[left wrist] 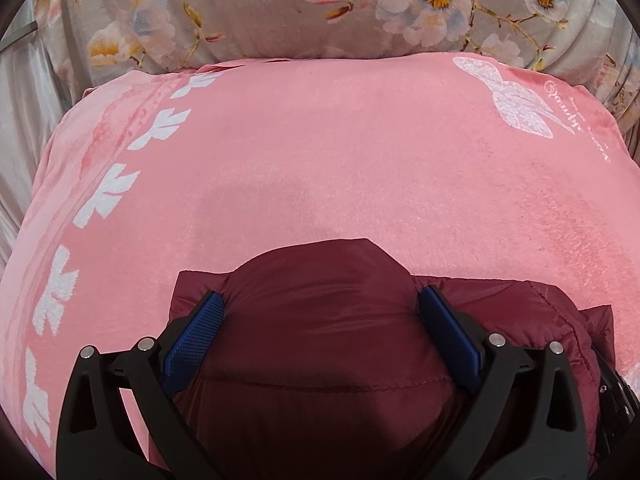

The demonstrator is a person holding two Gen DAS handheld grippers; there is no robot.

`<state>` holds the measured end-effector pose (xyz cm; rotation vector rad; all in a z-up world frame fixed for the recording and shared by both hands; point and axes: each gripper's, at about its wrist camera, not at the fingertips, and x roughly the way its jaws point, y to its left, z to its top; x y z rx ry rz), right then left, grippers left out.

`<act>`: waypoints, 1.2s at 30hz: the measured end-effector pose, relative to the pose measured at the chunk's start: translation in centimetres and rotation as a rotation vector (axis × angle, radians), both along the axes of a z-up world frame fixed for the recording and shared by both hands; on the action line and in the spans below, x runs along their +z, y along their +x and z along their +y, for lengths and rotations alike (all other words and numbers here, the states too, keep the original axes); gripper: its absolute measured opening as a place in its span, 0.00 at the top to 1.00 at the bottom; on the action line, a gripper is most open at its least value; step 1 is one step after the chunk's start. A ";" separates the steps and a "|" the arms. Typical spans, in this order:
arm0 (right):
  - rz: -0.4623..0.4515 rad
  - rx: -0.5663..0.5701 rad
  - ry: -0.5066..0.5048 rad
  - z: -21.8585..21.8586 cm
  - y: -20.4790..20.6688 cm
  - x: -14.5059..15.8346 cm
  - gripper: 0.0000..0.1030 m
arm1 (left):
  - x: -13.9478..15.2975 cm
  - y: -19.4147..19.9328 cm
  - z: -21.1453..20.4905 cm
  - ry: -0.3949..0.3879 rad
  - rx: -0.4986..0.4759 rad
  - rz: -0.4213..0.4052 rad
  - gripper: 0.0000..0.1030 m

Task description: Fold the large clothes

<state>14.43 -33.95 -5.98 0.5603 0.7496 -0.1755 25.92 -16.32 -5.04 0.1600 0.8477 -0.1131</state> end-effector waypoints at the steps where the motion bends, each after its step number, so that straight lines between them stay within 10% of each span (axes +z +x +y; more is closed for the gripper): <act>1: 0.001 0.001 0.000 -0.1 0.0 -0.1 0.96 | 0.0 0.0 0.0 0.002 0.001 0.000 0.07; 10: 0.050 0.054 0.069 -1.6 -0.7 0.9 0.92 | 1.0 -0.9 0.4 0.030 -0.023 0.037 0.07; 12: 0.042 0.047 0.090 -2.0 -3.1 2.2 0.75 | 2.3 -2.8 1.7 -0.006 -0.031 0.048 0.07; 24: 0.073 0.223 0.200 1.6 -15.7 2.0 0.59 | 1.9 -16.6 8.1 -0.135 -0.102 0.231 0.07; 26: 0.072 0.228 0.168 2.3 -16.0 1.7 0.59 | 1.2 -17.4 9.1 -0.162 -0.086 0.238 0.06; 30: 0.084 0.233 0.162 2.8 -16.5 1.8 0.95 | 1.2 -17.9 10.2 -0.158 -0.055 0.237 0.06; 36: 0.031 0.264 0.098 3.9 -19.7 4.0 0.97 | 0.6 -18.7 10.4 -0.085 -0.067 0.214 0.05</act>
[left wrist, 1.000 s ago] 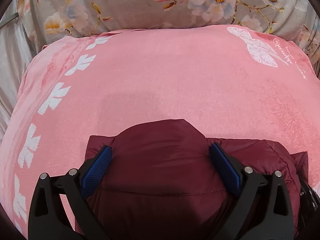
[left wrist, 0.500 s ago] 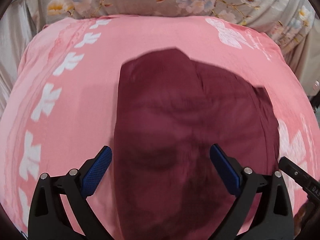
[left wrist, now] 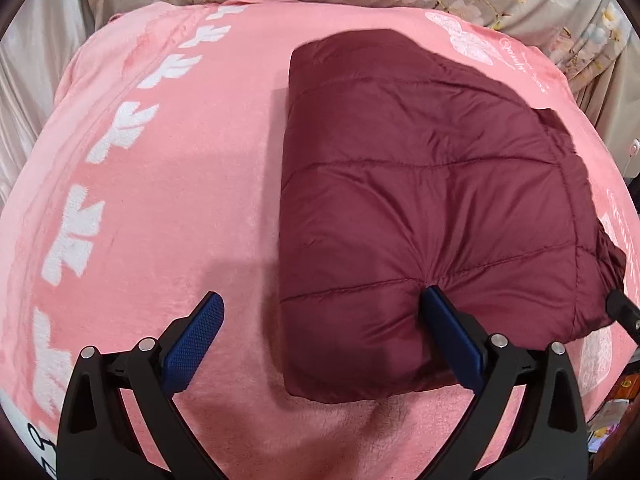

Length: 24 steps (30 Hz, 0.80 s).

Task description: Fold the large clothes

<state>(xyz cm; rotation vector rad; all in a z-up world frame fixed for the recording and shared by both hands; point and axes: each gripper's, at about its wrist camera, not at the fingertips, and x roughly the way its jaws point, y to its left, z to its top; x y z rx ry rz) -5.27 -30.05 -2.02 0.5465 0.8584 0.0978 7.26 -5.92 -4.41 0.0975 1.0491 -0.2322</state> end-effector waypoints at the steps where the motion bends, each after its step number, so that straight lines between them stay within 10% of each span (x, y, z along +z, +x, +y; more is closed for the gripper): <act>1: 0.031 -0.009 -0.021 0.0 0.2 -0.9 0.97 | -0.2 0.1 0.0 -0.002 0.000 0.003 0.05; 24: 0.081 -0.047 -0.055 1.3 1.3 -4.6 0.99 | -1.7 -0.4 -0.6 0.025 0.008 -0.036 0.05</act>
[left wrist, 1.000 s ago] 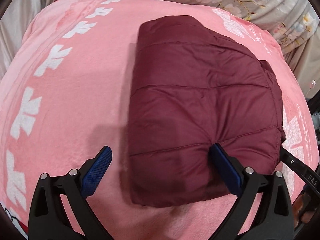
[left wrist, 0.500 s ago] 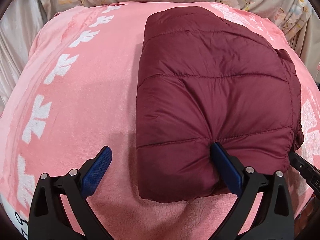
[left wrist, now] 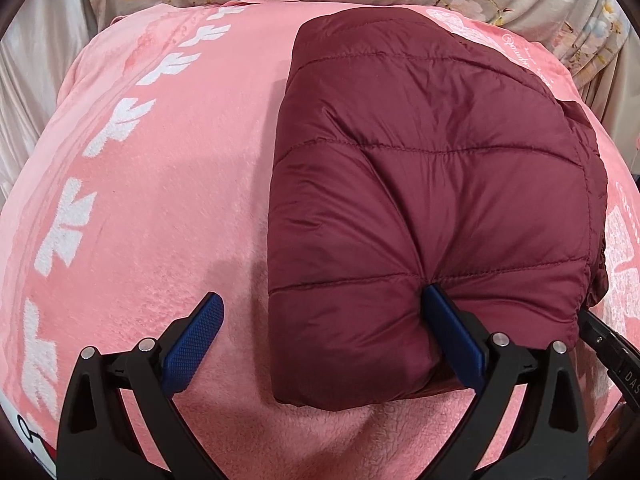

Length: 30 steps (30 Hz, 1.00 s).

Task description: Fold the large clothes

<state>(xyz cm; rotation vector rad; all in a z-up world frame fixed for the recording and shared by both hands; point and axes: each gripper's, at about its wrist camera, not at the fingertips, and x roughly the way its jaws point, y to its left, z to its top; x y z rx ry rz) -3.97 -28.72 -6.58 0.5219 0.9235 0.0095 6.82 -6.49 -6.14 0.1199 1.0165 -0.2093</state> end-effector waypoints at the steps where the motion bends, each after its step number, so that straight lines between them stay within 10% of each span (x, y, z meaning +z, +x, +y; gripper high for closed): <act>1: 0.000 0.000 0.000 0.0 0.0 0.0 0.99 | 0.0 0.0 0.0 -0.001 0.000 0.000 0.05; 23: 0.033 0.008 0.034 -0.5 -0.1 0.7 0.95 | -0.4 0.5 2.4 -0.095 0.007 0.041 0.04; 25: 0.037 0.005 0.064 -1.3 -0.4 1.4 0.86 | 0.4 0.6 3.5 -0.146 -0.008 0.068 0.05; 28: -0.013 -0.040 0.121 -3.8 -1.1 3.0 0.39 | 2.4 1.0 5.6 -0.298 -0.036 0.075 0.05; 30: -0.044 -0.076 0.122 -5.4 -1.0 3.8 0.33 | 3.6 1.9 6.7 -0.373 -0.043 0.078 0.05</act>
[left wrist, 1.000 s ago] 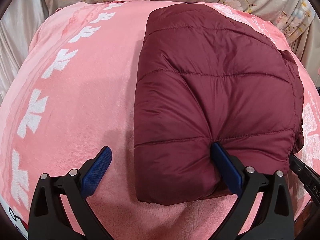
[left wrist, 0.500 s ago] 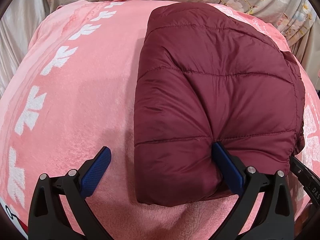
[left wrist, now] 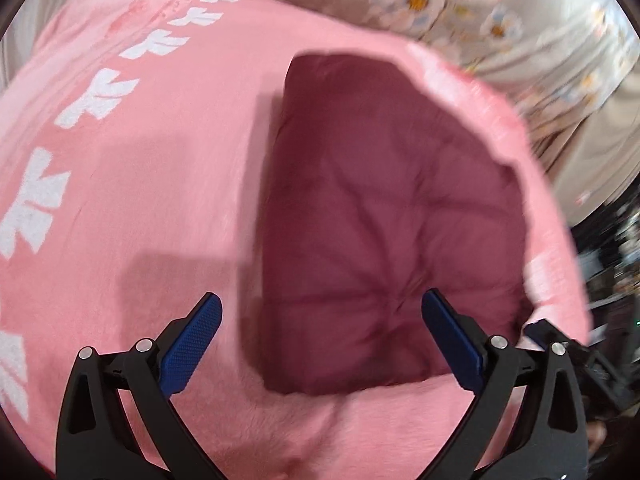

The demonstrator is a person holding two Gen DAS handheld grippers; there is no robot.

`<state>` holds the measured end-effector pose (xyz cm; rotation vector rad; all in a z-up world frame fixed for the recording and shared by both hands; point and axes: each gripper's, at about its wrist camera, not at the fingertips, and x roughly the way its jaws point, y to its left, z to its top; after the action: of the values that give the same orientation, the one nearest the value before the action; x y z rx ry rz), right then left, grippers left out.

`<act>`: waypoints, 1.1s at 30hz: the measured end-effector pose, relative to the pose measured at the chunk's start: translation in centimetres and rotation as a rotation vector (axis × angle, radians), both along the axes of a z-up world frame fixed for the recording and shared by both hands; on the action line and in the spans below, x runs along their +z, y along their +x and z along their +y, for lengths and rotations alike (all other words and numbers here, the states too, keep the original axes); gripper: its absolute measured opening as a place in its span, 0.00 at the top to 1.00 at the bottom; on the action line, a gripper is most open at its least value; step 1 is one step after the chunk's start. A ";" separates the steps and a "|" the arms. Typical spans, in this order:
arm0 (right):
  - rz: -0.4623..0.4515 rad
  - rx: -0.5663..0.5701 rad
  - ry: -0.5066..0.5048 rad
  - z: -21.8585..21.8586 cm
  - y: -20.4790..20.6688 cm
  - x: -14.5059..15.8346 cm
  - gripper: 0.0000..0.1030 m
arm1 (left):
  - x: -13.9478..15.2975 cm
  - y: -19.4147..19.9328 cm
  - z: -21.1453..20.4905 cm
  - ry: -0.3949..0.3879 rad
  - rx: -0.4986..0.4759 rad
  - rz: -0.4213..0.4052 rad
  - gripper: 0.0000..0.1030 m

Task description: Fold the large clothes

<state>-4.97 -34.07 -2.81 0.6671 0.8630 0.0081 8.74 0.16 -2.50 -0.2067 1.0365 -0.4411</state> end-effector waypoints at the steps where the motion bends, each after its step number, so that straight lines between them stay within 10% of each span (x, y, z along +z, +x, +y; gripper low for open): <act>1: -0.006 -0.016 0.009 -1.0 0.5 0.3 0.33 | 0.5 0.8 0.5 -0.030 0.005 0.004 0.05; 10: -0.011 -0.080 0.222 -6.3 5.8 -1.2 0.32 | -1.3 6.8 0.1 -0.093 0.038 0.114 0.05; 23: 0.016 0.124 0.351 -1.1 13.3 -4.6 0.32 | -4.2 8.9 -2.6 -0.195 -0.020 0.152 0.04; 27: -0.016 0.158 0.368 0.0 13.9 -4.6 0.65 | -3.8 8.9 -3.4 -0.163 -0.037 0.111 0.08; 33: -0.103 0.145 0.293 -0.2 11.9 -1.3 0.83 | -0.6 8.2 -3.1 -0.180 -0.085 0.043 0.50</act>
<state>6.91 -34.28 -4.08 0.8682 0.8166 0.3013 16.90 -2.89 -3.08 -0.3345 1.0507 -0.6096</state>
